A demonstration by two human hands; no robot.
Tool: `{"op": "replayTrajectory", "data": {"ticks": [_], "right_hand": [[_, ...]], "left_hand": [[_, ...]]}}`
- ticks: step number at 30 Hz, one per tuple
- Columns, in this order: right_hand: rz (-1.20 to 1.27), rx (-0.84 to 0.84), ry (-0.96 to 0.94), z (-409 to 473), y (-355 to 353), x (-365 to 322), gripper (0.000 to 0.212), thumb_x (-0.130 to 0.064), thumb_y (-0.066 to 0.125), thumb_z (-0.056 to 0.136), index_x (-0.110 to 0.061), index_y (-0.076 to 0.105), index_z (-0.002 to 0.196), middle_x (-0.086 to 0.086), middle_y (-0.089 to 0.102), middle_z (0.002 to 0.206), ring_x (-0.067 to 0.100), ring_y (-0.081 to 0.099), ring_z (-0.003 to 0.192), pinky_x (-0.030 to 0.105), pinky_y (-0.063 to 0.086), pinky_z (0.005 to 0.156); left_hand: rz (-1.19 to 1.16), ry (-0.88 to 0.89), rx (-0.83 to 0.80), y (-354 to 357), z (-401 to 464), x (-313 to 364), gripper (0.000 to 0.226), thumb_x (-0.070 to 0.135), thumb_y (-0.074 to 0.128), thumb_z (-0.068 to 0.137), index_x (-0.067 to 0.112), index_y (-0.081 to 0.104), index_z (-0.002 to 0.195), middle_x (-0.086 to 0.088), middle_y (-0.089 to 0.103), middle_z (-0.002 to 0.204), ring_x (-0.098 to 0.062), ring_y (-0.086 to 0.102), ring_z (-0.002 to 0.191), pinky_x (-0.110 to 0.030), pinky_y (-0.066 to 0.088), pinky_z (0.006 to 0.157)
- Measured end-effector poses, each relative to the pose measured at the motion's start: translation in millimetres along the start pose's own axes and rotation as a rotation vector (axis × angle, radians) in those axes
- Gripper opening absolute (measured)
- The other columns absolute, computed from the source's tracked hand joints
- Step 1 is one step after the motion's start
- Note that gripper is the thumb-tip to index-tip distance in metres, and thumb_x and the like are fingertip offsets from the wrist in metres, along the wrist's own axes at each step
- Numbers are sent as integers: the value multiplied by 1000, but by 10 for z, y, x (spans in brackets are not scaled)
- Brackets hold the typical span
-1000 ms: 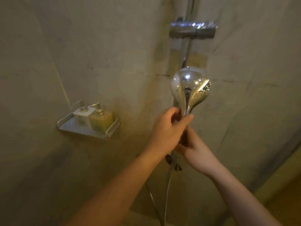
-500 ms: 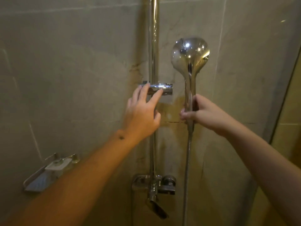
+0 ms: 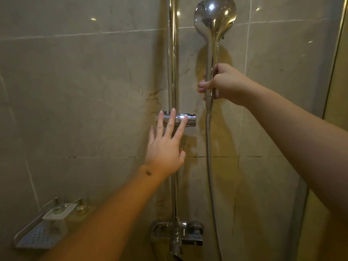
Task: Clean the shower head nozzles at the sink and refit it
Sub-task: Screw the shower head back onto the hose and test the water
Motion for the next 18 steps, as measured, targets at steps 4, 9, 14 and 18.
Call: {"op": "replayTrajectory", "data": {"ticks": [4, 9, 14, 18], "right_hand": [[6, 13, -2, 119, 76, -73, 30, -5, 64, 91, -6, 50, 118, 13, 69, 106, 16, 74, 93, 58, 54, 91], [16, -22, 14, 197, 200, -101, 32, -5, 63, 93, -6, 50, 122, 11, 68, 109, 14, 74, 92, 51, 58, 89], [51, -23, 37, 207, 344, 9, 39, -8, 66, 90, -7, 48, 125, 10, 67, 111, 16, 74, 92, 54, 57, 88], [29, -21, 39, 167, 427, 139, 44, -10, 66, 91, -6, 44, 129, 10, 67, 110, 15, 74, 92, 58, 56, 87]], "left_hand": [[52, -5, -10, 64, 6, 10, 106, 48, 57, 92, 30, -21, 161, -8, -34, 167, -39, -32, 152, -63, 9, 125], [62, -9, -41, 77, 8, 17, 107, 52, 55, 94, 30, -28, 159, -7, -40, 164, -39, -37, 149, -64, 8, 125], [44, -11, -32, 84, -8, 18, 108, 54, 56, 93, 30, -26, 159, -7, -37, 165, -38, -35, 150, -65, 10, 124], [55, -10, -56, 74, -5, 12, 107, 54, 54, 94, 31, -28, 158, -7, -39, 164, -38, -36, 150, -64, 11, 125]]}}
Point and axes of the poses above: each hand's wrist, its own z-axis towards the middle knuckle, its own y-axis out of the palm, x = y × z, the point moved 5 cm from there along z, towards the middle knuckle
